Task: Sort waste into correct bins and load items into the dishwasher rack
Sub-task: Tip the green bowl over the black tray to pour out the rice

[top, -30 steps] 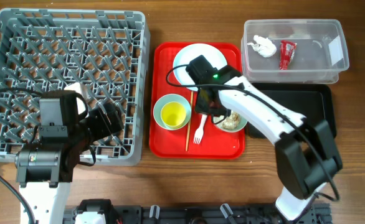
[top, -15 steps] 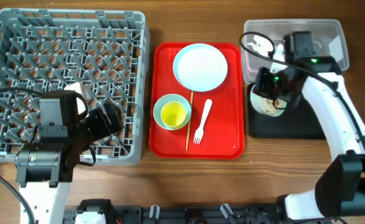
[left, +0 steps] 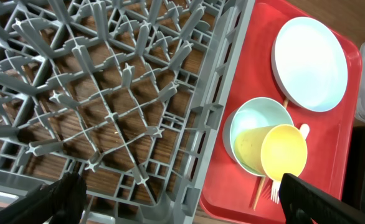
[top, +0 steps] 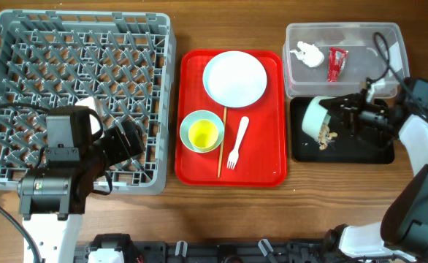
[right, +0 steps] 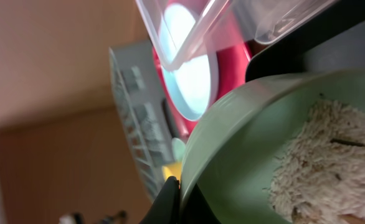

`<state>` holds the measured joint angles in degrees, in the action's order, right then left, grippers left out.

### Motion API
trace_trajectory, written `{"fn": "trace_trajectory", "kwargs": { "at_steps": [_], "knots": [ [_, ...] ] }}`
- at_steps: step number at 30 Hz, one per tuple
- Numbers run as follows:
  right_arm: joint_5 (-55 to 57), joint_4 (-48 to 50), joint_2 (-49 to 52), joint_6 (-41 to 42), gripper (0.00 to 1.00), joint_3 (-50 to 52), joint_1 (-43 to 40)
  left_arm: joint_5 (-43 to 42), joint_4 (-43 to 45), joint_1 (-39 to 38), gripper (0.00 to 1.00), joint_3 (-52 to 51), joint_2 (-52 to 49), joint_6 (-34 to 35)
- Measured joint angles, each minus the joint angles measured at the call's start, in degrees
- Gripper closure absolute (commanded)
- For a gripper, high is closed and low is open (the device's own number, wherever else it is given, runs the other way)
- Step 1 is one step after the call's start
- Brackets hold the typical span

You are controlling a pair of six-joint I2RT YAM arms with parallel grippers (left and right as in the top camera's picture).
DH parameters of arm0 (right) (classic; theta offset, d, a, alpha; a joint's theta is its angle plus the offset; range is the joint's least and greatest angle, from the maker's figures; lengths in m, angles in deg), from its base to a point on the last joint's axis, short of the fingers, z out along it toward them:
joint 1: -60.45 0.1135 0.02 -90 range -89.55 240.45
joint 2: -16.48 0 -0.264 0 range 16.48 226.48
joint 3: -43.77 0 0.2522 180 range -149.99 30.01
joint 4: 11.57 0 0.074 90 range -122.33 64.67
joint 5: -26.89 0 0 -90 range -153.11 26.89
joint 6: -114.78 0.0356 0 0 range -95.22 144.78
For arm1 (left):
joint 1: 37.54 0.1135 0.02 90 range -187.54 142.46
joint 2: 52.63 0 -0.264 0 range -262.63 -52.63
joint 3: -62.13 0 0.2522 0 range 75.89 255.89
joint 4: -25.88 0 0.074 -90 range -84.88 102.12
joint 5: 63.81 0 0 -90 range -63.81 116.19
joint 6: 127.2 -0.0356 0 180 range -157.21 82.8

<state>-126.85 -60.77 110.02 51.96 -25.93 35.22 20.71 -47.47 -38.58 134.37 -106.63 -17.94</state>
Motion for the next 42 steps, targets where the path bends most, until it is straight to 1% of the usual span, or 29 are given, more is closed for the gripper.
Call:
{"fn": "trace_trajectory", "kwargs": {
  "at_steps": [2,3,8,12,16,20,27,32,34,36,37,39,40,42],
  "knots": [
    [-2.8,2.82,0.0,4.35,0.96,0.24,-2.58,0.0,0.0,0.0,0.0,0.0,0.0,0.0],
    [-5.51,5.79,0.0,7.5,0.96,0.33,-4.09,0.0,0.0,0.0,0.0,0.0,0.0,0.0],
    [-14.51,14.16,-0.02,18.25,0.96,0.42,-6.36,0.0,0.02,0.0,0.0,0.0,0.0,0.0],
    [-19.76,19.08,-0.02,23.19,0.96,0.42,-6.43,0.0,0.0,0.0,0.0,0.0,0.0,0.0],
    [-23.47,21.4,0.0,25.11,0.96,0.42,-6.43,0.0,0.0,0.0,0.0,0.0,0.0,0.0],
    [-25.59,23.52,-0.02,25.53,0.96,0.42,-6.43,0.0,0.0,0.0,0.0,0.0,0.0,0.0],
    [-25.59,25.27,0.0,25.53,0.96,0.42,-6.43,0.0,-0.07,0.0,0.0,0.0,0.0,0.0],
    [-23.39,25.7,0.0,25.27,0.96,0.42,-6.43,0.0,-0.24,0.0,0.0,0.0,0.0,0.0],
    [-22.14,24.55,-0.02,25.22,0.96,0.42,-6.43,0.0,-0.24,0.0,0.0,0.0,0.0,0.0],
    [-18.64,19.28,-0.02,25.09,0.96,0.33,-6.43,0.0,-0.26,0.0,0.0,0.0,0.0,0.0],
    [-17.64,19.19,0.0,24.87,0.96,0.35,-6.43,0.0,-0.28,0.0,0.0,0.0,0.0,0.0],
    [-19.96,29.81,0.0,20.87,0.96,1.05,-6.43,0.0,-0.37,0.0,0.0,0.0,0.0,0.0],
    [-22.45,35.08,-0.02,17.18,0.95,0.79,-6.27,0.0,-0.35,0.0,0.0,0.0,0.0,0.0],
    [-24.55,35.89,-0.07,12.68,0.94,0.63,-5.81,0.0,-0.39,0.0,0.0,0.0,0.0,0.0]
  ]
}}
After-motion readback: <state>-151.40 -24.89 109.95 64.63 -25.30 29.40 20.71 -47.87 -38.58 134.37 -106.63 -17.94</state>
